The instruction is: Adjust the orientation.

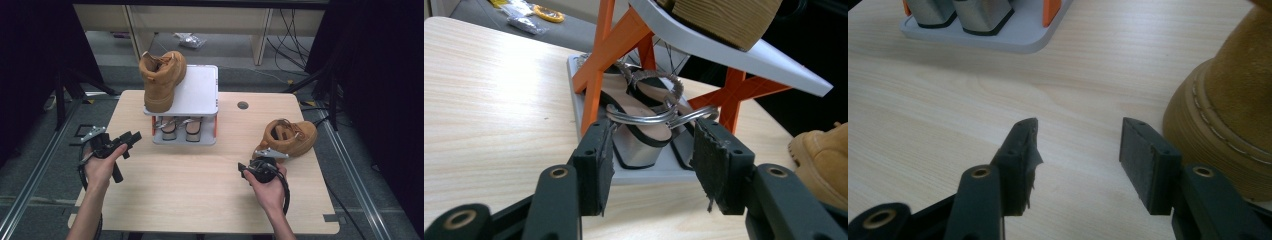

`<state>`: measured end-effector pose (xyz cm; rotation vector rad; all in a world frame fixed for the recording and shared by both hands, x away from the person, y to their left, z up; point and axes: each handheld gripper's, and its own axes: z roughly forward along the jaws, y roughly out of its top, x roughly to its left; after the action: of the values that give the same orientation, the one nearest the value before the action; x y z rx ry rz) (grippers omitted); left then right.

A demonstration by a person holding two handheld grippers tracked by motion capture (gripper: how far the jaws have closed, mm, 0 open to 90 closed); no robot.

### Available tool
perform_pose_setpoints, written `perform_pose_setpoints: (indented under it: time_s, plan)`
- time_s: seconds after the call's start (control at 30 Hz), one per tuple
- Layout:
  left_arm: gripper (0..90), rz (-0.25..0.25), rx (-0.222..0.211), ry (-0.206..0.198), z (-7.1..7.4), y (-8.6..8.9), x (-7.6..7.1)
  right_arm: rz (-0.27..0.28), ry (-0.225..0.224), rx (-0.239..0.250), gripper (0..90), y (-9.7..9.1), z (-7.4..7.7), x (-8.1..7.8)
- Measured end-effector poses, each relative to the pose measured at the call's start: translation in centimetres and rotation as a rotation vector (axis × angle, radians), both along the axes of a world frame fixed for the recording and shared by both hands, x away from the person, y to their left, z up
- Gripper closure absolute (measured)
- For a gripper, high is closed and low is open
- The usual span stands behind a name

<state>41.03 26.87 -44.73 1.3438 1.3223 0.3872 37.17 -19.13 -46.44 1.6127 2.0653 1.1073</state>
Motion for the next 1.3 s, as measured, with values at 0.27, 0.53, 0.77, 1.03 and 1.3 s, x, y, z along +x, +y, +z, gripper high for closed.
perform_pose_setpoints:
  time_s: [0.27, 0.53, 0.77, 1.03, 1.3]
  plan:
    - [50.0, -0.008, 0.002, -0.004, -0.1, -0.1, -0.4, -0.068, 0.037, 0.036, 57.9, -1.4, 0.8, -0.8]
    - [49.8, 0.016, -0.003, 0.004, -0.4, 0.6, -0.9, -0.143, 0.039, 0.013, 62.6, -3.5, 1.9, -1.5]
    - [49.6, 0.038, 0.0, 0.014, -0.7, 0.8, -0.9, -0.186, 0.076, 0.001, 62.7, -4.6, 2.2, -1.4]
    - [49.4, 0.044, 0.0, 0.019, -0.9, 0.8, -1.0, -0.228, 0.02, -0.051, 58.6, -7.5, 3.6, -0.8]
    - [49.1, 0.05, 0.002, 0.013, -0.9, 0.9, -1.0, -0.293, -0.026, -0.024, 54.7, -10.0, 5.6, 0.1]
